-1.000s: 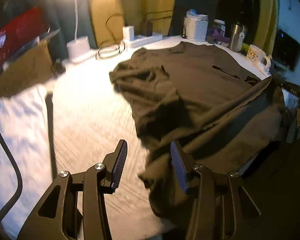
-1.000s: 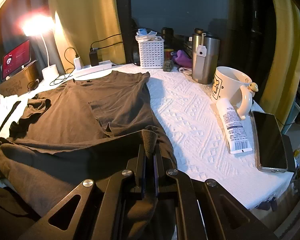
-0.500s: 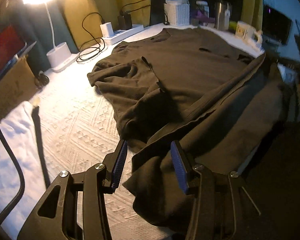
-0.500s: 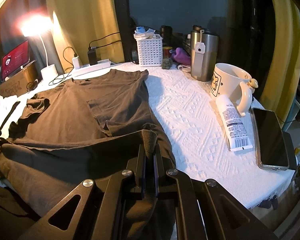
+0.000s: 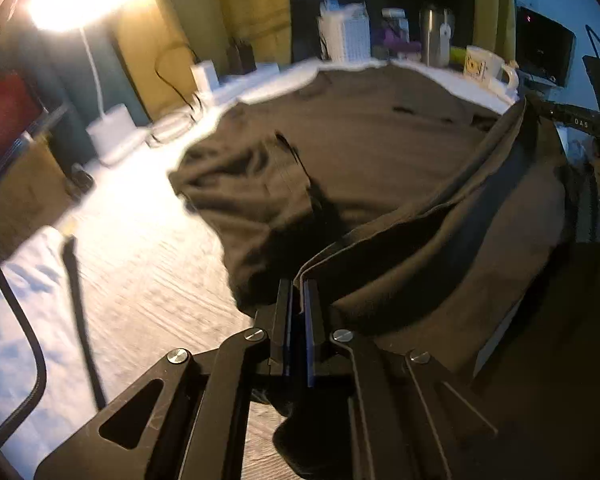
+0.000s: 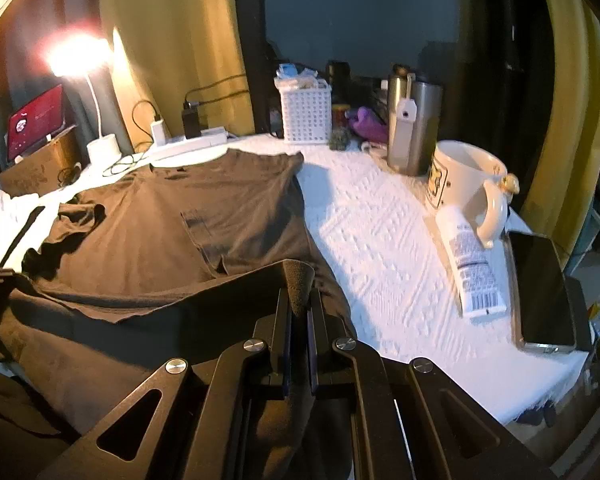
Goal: Fold small clothes
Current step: 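Lift the held hem with both grippers and carry it toward the collar, then lower the hem onto the collar area with both grippers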
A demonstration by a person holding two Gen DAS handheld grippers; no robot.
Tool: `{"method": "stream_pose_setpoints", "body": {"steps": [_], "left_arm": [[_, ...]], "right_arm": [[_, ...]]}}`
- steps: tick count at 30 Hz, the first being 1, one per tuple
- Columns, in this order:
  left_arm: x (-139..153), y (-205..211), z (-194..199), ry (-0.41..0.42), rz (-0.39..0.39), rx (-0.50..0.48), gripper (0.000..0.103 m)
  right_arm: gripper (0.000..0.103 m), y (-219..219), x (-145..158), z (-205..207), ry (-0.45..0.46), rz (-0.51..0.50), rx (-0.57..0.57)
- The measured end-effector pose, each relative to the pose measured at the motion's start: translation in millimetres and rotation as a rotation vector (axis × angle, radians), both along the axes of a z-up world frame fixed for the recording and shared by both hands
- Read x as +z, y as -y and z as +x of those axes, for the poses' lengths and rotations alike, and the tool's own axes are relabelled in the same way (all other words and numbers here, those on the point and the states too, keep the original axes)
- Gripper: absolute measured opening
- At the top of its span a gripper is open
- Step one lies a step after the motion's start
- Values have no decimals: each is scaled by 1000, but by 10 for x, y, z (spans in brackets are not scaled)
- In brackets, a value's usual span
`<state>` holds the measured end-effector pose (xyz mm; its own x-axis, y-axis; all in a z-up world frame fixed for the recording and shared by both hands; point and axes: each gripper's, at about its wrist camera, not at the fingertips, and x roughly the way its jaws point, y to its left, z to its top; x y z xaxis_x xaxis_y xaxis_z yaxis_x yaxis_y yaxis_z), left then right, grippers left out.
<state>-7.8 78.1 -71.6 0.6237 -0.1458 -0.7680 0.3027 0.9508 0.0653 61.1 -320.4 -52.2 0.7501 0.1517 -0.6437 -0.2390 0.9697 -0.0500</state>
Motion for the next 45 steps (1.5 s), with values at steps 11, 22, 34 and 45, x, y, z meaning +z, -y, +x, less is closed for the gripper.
{"method": "stream_pose_setpoints", "body": {"steps": [11,22,34,45], "left_arm": [[593,-86,-175,208,14,74,3],[814,-224,227,302,27,106,4],[809,-207,897,274,59,63,3],[645,-296,1461,194,37,77,3]], "right_arm": [[6,-120,474,-108,131,-25,34],[6,-239,906,246,236,-45,70],[6,-349,940,970,211,-74,72],[6,-380,767,1710,128,-86,69]]}}
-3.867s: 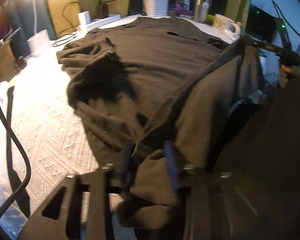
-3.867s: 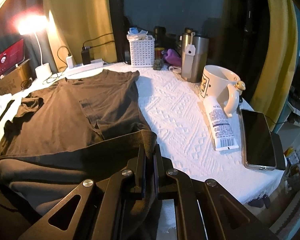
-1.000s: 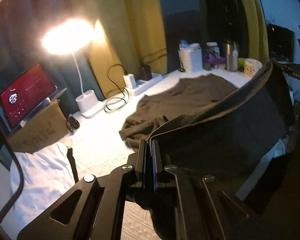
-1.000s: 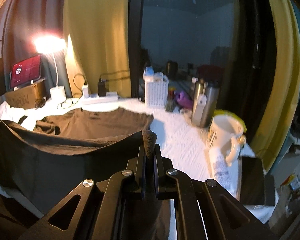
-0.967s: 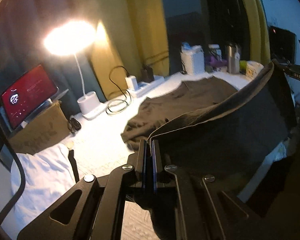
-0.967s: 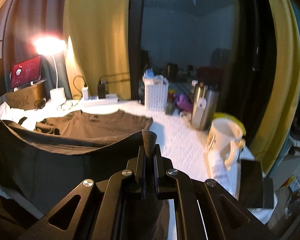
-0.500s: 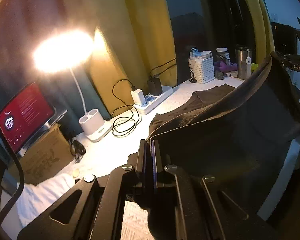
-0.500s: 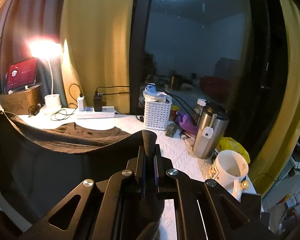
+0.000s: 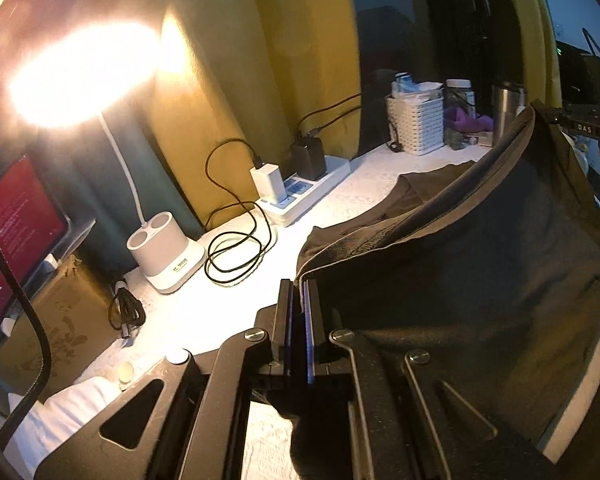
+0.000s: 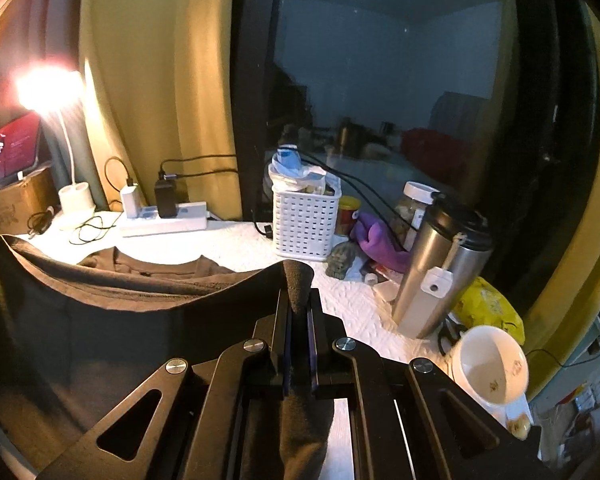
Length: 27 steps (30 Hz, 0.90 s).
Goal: Fold small clothes
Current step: 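Lower the hem onto the collar area with both grippers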
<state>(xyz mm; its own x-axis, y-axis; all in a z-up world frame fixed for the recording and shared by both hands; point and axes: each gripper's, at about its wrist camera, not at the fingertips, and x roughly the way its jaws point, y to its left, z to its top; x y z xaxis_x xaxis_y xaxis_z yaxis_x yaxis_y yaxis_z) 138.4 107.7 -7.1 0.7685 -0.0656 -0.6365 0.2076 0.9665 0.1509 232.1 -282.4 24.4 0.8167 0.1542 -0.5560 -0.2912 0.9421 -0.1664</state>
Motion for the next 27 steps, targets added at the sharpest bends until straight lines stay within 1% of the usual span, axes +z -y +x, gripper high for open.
{"method": "stream_pose_setpoints", "body": {"steps": [3,7,14,20,22,24,27], "left_arm": [[-58,-44,168,-23,-2,4,3],[-205,-77,407,-61,-2,8,3],[-480,-112,767,-135,-5,12,4],[-679,-191,1027,-195,-18,15,4],[-762,-233,1115,-222,-28,25,4],[-841,-293,1177,-243,-39,48,7],[-925,-424,1260,-261,-29,123,7]], "right_arm": [[6,-37,-55,215,-19,-12,8],[6,-82,-179,512,-51,-20,13],[6,-168,-514,1012,-129,-29,24],[6,-222,-786,1338,-195,-52,26],[6,-228,-893,1428,-222,-60,25],[6,-244,-1009,1522,-252,-71,22],[6,-272,-1140,1617,-279,-98,10]]}}
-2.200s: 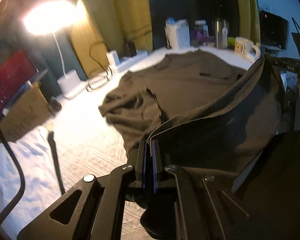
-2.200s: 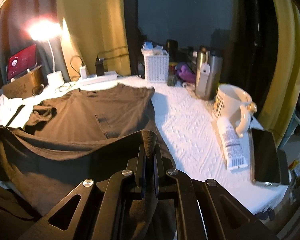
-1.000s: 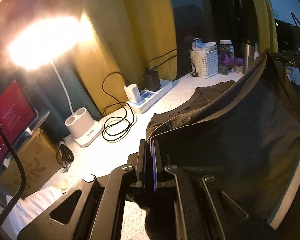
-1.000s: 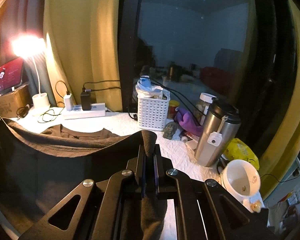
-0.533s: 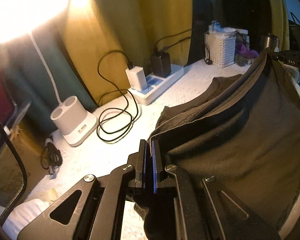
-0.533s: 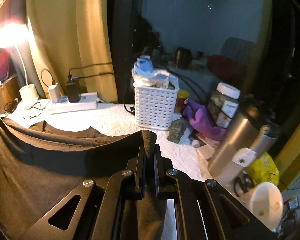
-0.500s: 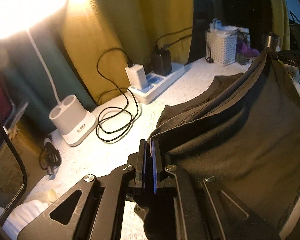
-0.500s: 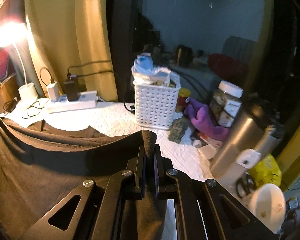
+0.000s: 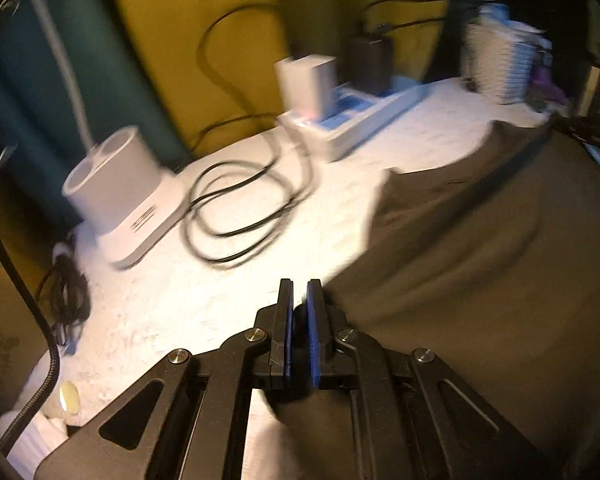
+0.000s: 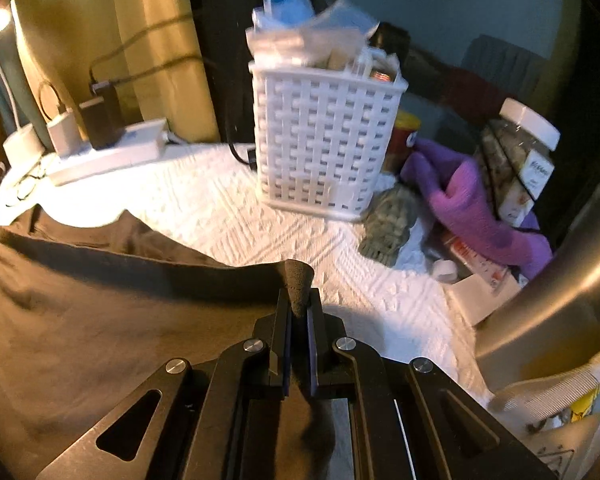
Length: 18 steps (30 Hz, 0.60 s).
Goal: Fold small clothes
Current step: 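Lower the hem onto the collar area with both grippers, then open both grippers to release the hem on the shirt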
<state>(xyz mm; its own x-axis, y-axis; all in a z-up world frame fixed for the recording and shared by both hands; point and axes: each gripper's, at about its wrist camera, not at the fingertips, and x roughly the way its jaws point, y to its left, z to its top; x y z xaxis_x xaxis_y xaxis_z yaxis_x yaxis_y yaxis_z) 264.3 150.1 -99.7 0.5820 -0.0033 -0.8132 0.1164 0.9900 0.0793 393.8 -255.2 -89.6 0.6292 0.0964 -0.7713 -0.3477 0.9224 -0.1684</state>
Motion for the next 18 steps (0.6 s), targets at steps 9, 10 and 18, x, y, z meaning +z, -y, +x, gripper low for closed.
{"method": "stream_pose_setpoints", "body": {"steps": [9,10,18], "left_arm": [[164,-165,-48,31,15,66,7],[230,-153,-74,45,13,71,7],[462,410,-180,77,-120,-87,19]], "right_arm": [[17,9,65,73,13,-76,-12],[17,23,107,72,25,-85,-18],[18,-234,356,-142,48,-62,43]]}}
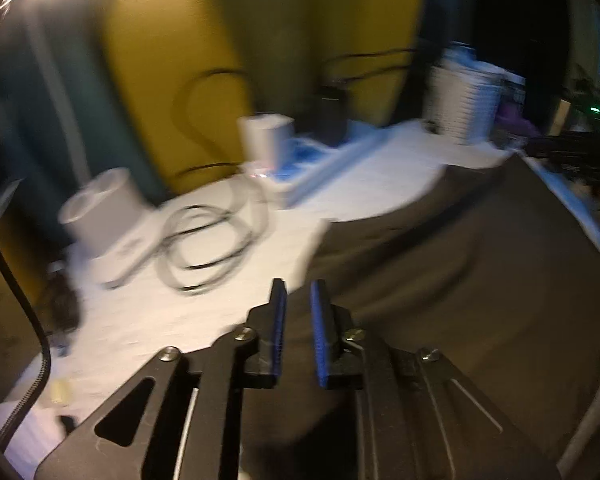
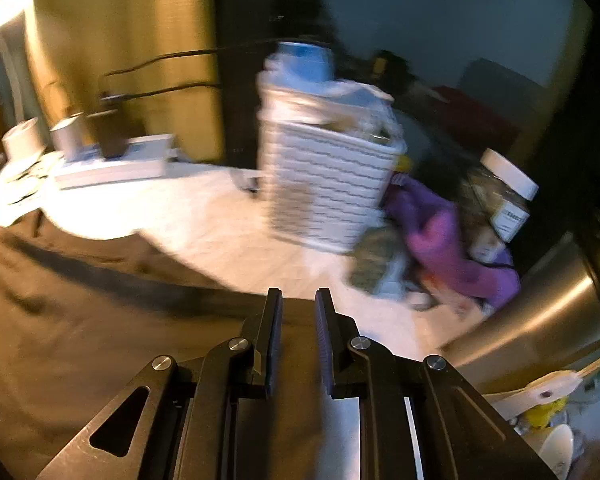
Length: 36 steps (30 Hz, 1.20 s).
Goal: Fold small clothes
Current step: 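Open both grippers to release the hem on the shirt, then move both grippers to the folded edge of the shirt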
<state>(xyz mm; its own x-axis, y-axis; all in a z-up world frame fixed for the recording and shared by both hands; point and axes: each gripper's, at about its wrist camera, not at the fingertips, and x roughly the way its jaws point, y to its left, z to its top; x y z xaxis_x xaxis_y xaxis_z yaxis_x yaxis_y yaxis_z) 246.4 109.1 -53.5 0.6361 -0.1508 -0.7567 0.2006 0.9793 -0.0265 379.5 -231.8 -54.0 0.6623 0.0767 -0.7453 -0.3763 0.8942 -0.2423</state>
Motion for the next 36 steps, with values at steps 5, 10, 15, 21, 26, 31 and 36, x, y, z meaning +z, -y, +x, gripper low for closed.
{"method": "stream_pose_setpoints", "body": {"steps": [5,10,15,21,26,31,36], "left_arm": [[-323,396,170,-99,-24,-93,26],[-450,525,383,-104,46,-98,26],[-476,341,547,-91,49,-34,26],[-182,-116,348,-6,30,100,36],[-20,-272,-73,32,-18,134,48],[57,-170,-543,61,-79,132,48],[164,-34,-900,108,-113,112,49]], "right_arm": [[60,-383,-352,-59,-115,-47,136],[60,-432,-505,157,-143,-28,134],[61,-434,-494,427,-157,28,102],[61,-334,-262,292,-79,3,60],[61,-185,-150,-29,-65,-4,40],[61,-69,-76,-438,-52,2,33],[63,11,49,-836,-20,6,8]]}}
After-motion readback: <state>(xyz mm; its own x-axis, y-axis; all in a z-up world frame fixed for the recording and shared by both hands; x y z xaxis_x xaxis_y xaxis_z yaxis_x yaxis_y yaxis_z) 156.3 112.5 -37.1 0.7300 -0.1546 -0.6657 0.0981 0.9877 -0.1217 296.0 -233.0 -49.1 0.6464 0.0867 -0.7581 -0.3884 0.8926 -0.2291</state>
